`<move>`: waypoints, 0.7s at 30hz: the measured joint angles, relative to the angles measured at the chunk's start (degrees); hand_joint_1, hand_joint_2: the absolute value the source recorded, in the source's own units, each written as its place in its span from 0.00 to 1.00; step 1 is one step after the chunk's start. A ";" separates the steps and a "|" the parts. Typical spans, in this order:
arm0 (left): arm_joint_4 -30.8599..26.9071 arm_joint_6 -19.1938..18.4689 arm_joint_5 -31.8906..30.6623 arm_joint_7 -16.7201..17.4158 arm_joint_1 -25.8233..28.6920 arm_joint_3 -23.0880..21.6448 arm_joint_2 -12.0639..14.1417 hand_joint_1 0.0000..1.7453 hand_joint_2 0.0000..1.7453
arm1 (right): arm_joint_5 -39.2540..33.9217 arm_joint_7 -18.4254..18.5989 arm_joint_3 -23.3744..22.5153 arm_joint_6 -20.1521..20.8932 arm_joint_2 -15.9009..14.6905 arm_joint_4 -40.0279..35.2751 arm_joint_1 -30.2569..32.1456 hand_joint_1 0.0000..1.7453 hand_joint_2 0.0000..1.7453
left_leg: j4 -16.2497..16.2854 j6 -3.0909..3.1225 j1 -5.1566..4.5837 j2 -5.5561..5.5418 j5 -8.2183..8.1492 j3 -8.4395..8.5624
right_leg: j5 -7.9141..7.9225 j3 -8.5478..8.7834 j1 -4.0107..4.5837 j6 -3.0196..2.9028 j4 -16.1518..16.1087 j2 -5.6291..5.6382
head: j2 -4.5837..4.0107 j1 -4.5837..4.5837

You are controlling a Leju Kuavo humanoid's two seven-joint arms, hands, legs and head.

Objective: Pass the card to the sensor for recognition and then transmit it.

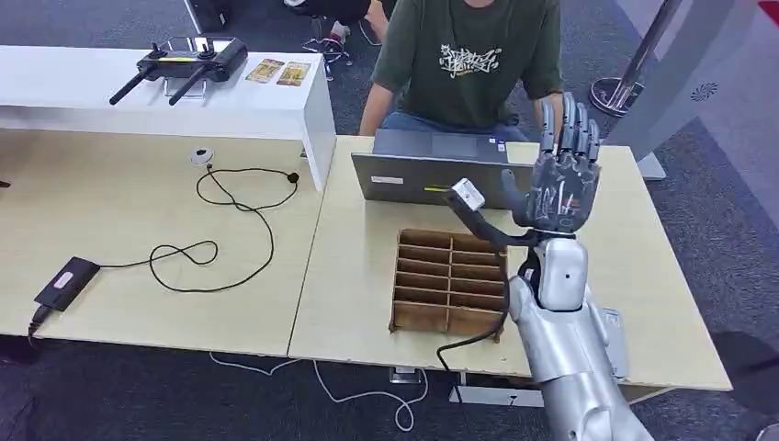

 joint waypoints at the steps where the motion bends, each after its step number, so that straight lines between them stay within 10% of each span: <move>1: 0.00 0.02 0.00 -0.05 0.00 0.00 0.00 0.00 0.00 | 0.04 -0.02 -0.09 0.00 -0.04 -0.18 0.06 0.00 1.00 | 0.00 0.00 0.00 0.00 0.00 0.00 | 0.00 0.00 0.00 0.00 0.00 0.00 | 0.00 0.00; 21: 0.00 0.81 0.85 -0.37 0.30 0.26 0.09 0.00 0.00 | -1.03 -0.98 -3.04 0.00 -1.05 -7.65 7.05 0.00 1.00 | 0.00 -0.01 0.00 -0.01 -0.02 -0.01 | -0.02 0.00 0.00 0.01 -0.01 -0.01 | 0.00 0.00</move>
